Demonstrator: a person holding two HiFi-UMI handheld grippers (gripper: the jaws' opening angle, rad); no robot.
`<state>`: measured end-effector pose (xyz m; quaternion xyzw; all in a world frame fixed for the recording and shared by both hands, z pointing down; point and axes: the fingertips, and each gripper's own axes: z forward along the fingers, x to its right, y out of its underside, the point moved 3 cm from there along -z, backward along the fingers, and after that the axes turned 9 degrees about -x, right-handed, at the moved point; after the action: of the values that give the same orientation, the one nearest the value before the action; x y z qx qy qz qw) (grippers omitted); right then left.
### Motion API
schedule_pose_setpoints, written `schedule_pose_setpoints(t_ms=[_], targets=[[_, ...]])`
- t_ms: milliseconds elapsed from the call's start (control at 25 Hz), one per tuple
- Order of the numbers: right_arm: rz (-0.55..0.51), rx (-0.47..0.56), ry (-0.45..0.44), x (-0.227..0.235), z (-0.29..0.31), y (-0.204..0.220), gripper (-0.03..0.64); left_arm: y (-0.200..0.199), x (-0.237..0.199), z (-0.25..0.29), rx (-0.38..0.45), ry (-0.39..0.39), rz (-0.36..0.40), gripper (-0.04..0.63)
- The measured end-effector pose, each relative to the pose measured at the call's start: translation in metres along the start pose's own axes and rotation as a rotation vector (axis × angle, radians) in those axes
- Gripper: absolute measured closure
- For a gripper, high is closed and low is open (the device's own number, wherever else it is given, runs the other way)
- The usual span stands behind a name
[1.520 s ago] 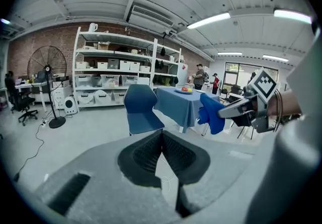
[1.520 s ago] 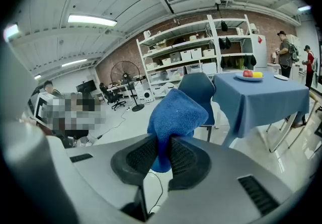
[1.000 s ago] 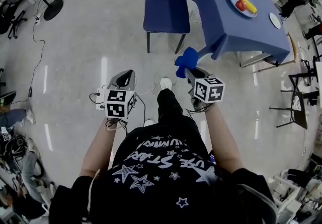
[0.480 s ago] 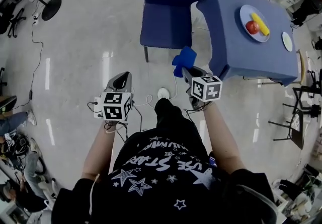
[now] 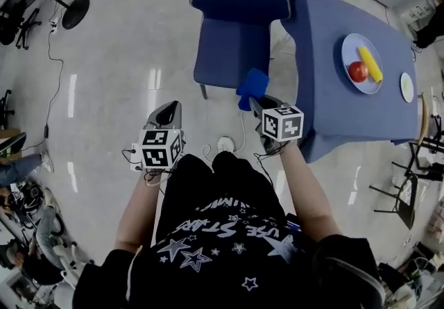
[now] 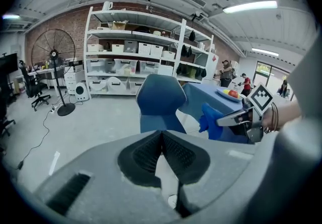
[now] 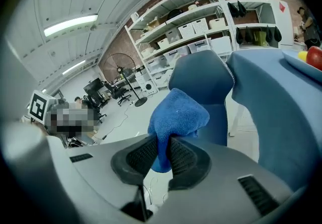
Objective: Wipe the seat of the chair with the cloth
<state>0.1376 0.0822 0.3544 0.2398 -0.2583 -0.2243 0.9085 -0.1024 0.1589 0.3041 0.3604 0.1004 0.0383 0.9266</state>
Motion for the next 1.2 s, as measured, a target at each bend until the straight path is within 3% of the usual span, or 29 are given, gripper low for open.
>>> schedule_pose_setpoints(t_ms=[320, 680, 1200], targets=[[0.005, -0.067, 0.028, 0.007, 0.047, -0.03, 0.561, -0.027, -0.053, 0.044, -0.026, 0.005, -0.014, 0.575], [0.065, -0.115, 0.128, 0.016, 0.118, -0.083, 0.561, -0.08, -0.12, 0.131, -0.062, 0.116, 0.066, 0.575], [-0.078, -0.231, 0.15, -0.01, 0.262, -0.136, 0.561, -0.093, -0.193, 0.219, -0.112, 0.225, 0.087, 0.575]])
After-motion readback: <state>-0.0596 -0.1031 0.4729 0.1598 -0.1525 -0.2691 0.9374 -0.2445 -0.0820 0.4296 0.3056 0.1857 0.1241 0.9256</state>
